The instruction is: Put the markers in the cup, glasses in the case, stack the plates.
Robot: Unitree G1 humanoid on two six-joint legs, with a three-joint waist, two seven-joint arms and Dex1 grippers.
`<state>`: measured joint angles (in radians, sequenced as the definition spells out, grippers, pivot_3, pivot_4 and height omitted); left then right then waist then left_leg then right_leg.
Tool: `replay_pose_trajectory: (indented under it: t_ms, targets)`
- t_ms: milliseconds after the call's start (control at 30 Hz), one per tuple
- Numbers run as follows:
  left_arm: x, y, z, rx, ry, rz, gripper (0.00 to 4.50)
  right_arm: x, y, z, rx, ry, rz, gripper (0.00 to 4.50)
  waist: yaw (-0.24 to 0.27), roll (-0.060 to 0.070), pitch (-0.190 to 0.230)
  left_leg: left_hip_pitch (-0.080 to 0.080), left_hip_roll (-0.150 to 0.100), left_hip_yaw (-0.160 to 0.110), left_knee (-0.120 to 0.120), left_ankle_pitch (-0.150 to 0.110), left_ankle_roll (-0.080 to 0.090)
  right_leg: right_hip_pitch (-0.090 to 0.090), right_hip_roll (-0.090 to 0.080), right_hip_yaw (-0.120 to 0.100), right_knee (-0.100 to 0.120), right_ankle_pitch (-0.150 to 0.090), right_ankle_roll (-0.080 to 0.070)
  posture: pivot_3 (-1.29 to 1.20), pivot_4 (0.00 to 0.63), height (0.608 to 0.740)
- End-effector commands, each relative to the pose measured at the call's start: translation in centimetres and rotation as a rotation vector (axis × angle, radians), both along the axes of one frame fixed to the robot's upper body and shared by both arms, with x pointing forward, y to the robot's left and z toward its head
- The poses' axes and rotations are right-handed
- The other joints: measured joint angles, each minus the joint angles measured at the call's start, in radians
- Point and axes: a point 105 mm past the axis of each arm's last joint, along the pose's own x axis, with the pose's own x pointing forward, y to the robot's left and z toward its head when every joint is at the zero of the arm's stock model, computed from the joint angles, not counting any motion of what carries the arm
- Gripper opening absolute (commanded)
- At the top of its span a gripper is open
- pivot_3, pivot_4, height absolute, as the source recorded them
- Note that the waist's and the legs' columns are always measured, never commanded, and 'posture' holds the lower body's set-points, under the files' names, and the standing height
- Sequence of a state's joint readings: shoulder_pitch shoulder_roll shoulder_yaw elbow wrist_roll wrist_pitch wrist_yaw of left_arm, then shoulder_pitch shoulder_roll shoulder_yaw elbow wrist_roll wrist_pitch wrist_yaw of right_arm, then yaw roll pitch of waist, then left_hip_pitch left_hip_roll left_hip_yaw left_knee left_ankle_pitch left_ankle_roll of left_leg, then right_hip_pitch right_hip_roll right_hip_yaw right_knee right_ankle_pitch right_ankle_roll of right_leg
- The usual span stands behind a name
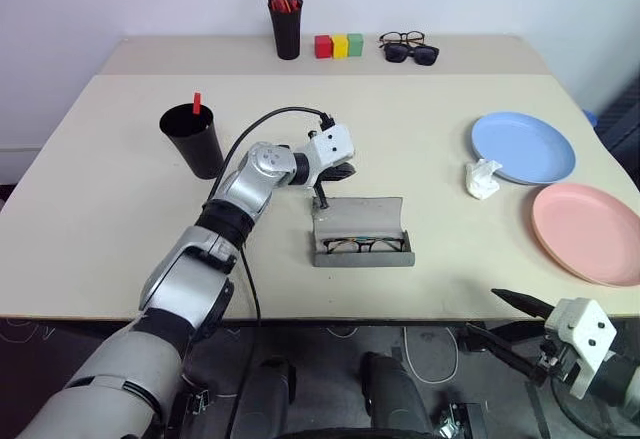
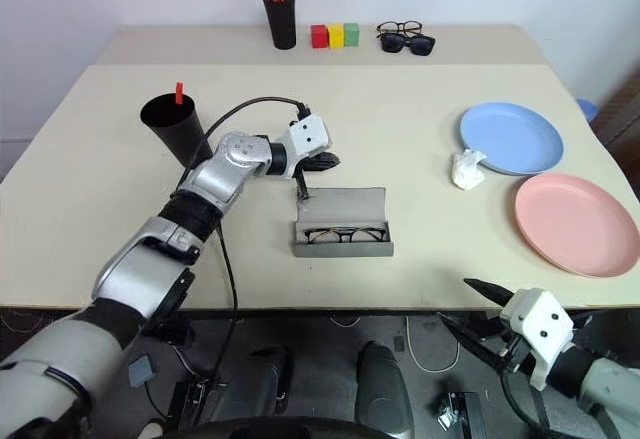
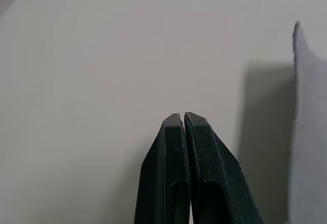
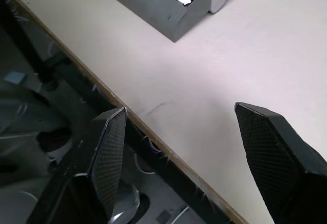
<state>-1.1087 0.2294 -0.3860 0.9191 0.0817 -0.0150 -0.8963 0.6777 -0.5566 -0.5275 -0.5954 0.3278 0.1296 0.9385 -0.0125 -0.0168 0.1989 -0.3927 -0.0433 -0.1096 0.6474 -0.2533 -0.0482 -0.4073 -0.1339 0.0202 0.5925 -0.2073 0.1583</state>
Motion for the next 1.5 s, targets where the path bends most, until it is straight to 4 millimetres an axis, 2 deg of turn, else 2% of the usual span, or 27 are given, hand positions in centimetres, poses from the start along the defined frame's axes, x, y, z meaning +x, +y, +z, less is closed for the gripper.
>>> replay_pose_trajectory:
  t_ms: [33, 167, 300, 467, 533, 667, 767, 833, 933, 1000, 1067, 1167, 1200, 1333, 1400, 1433, 1500]
  targets:
    - [-0.5, 0.1, 0.5, 0.078, 0.020, -0.120, 0.04, 0.2, 0.2, 1.3, -0.010, -0.073, -0.030, 3.44, 0.003, 0.000, 0.000, 0.000, 0.000, 0.000, 0.000, 0.000, 0.000, 0.000, 0.000, 0.000, 0.000, 0.000, 0.000, 0.00, 0.150, 0.739]
    - [-2.0, 0.4, 0.4, 0.091, 0.164, -0.245, 0.04, 0.5, 0.3, 1.9, 0.000, -0.099, -0.045, 3.44, 0.006, 0.000, 0.000, -0.002, 0.000, -0.001, 0.000, 0.000, 0.000, 0.000, 0.000, 0.000, -0.001, 0.000, 0.000, 0.00, 0.150, 0.739]
    - [-5.0, 0.9, 1.1, 0.081, 0.358, -0.457, 0.04, 0.5, 0.0, 2.3, -0.007, -0.109, -0.057, 3.44, 0.005, -0.001, 0.000, -0.003, 0.000, -0.001, 0.000, 0.000, 0.001, 0.000, 0.000, -0.001, -0.002, 0.000, 0.000, 0.00, 0.150, 0.739]
    - [-7.1, 1.5, 0.7, 0.101, 0.440, -0.526, 0.04, 0.7, -0.2, 2.4, -0.002, -0.114, -0.072, 3.44, 0.001, 0.000, 0.000, -0.002, 0.000, -0.002, 0.000, 0.000, 0.001, 0.000, 0.000, 0.000, 0.000, 0.000, -0.001, 0.00, 0.150, 0.739]
    - [-8.4, 1.7, 0.0, 0.129, 0.466, -0.550, 0.04, 0.8, -0.2, 2.3, 0.007, -0.113, -0.084, 3.44, -0.003, 0.000, 0.000, 0.000, 0.001, -0.001, 0.000, 0.000, 0.001, 0.000, 0.000, 0.000, 0.001, 0.000, -0.001, 0.00, 0.150, 0.739]
    - [-11.7, 2.6, -3.4, 0.265, 0.512, -0.613, 0.04, 1.3, -1.0, 1.5, 0.029, -0.088, -0.147, 3.44, 0.002, 0.001, -0.001, 0.001, 0.002, -0.002, 0.000, 0.000, 0.001, 0.000, 0.001, 0.000, 0.003, 0.002, -0.004, 0.00, 0.150, 0.739]
    - [-12.8, 2.6, -4.7, 0.286, 0.514, -0.619, 0.04, 1.6, -1.6, 0.9, 0.018, -0.074, -0.190, 3.44, 0.008, 0.003, -0.004, 0.001, 0.002, -0.002, 0.000, 0.000, 0.001, 0.002, 0.000, 0.000, 0.001, 0.001, -0.007, 0.00, 0.150, 0.739]
    - [-12.7, 2.2, -4.1, 0.239, 0.479, -0.598, 0.04, 2.1, -2.0, 1.4, 0.023, -0.086, -0.225, 3.44, 0.016, 0.004, -0.005, 0.001, 0.001, -0.002, 0.000, 0.000, 0.001, 0.003, 0.000, 0.000, 0.000, 0.001, -0.007, 0.00, 0.150, 0.739]
    - [-11.5, 1.4, -1.9, 0.119, 0.387, -0.562, 0.04, 2.9, -2.8, 2.3, 0.044, -0.114, -0.279, 3.44, 0.025, 0.004, -0.005, 0.001, 0.001, -0.002, 0.000, 0.000, 0.001, 0.002, 0.000, 0.000, 0.001, 0.001, -0.007, 0.00, 0.150, 0.739]
    - [-10.6, 0.3, 0.7, -0.027, 0.225, -0.557, 0.04, 3.7, -4.0, 2.4, 0.015, -0.114, -0.317, 3.44, 0.025, 0.004, -0.005, 0.001, 0.001, -0.002, 0.001, 0.000, 0.001, 0.002, 0.000, 0.000, 0.001, -0.001, -0.004, 0.00, 0.150, 0.739]
    - [-10.3, -0.3, 2.8, -0.135, 0.159, -0.533, 0.04, 4.6, -5.6, 2.1, -0.004, -0.107, -0.372, 3.44, 0.025, 0.002, -0.003, 0.000, 0.001, -0.002, 0.001, 0.000, 0.001, 0.001, 0.000, 0.000, 0.000, -0.001, -0.004, 0.00, 0.150, 0.739]
    - [-10.4, -0.6, 2.7, -0.102, 0.112, -0.525, 0.04, 5.6, -7.5, 1.6, -0.056, -0.099, -0.437, 3.44, 0.025, 0.003, -0.004, 0.000, 0.001, -0.002, 0.000, 0.000, 0.001, 0.001, 0.000, 0.000, 0.001, 0.001, -0.008, 0.00, 0.150, 0.739]
    - [-10.9, -0.5, 2.4, -0.092, 0.151, -0.537, 0.04, 5.9, -8.3, 1.3, -0.083, -0.101, -0.460, 3.44, 0.025, 0.004, -0.004, 0.000, 0.001, -0.002, -0.001, 0.000, 0.001, 0.001, 0.001, 0.000, 0.001, 0.001, -0.008, 0.00, 0.150, 0.739]
    - [-12.0, -0.8, 2.2, -0.088, 0.201, -0.563, 1.74, 6.7, -10.9, 0.3, -0.133, -0.092, -0.535, 3.44, 0.023, 0.004, -0.004, 0.000, 0.001, -0.001, -0.001, 0.000, 0.001, 0.000, 0.001, 0.000, 0.001, 0.001, -0.007, 0.00, 0.150, 0.739]
    - [-12.2, -1.1, 2.3, -0.076, 0.191, -0.562, 2.90, 7.0, -11.8, -0.1, -0.133, -0.089, -0.563, 3.44, 0.023, 0.004, -0.004, 0.000, 0.001, -0.001, 0.000, 0.000, 0.001, 0.000, 0.001, 0.000, 0.001, 0.001, -0.008, 0.00, 0.150, 0.739]
    - [-12.2, -1.2, 2.4, -0.080, 0.189, -0.559, 3.26, 7.1, -12.1, -0.2, -0.131, -0.089, -0.569, 3.44, 0.023, 0.004, -0.004, 0.000, 0.001, -0.001, 0.000, 0.000, 0.001, 0.000, 0.001, 0.000, 0.001, 0.001, -0.008, 0.00, 0.150, 0.739]
    - [-12.4, -1.6, 2.9, -0.089, 0.189, -0.559, 4.29, 7.5, -12.7, -0.7, -0.144, -0.080, -0.574, 3.44, 0.021, 0.004, -0.004, 0.000, 0.001, -0.001, 0.001, 0.000, 0.001, 0.001, 0.001, 0.000, 0.001, 0.001, -0.008, 0.00, 0.150, 0.739]
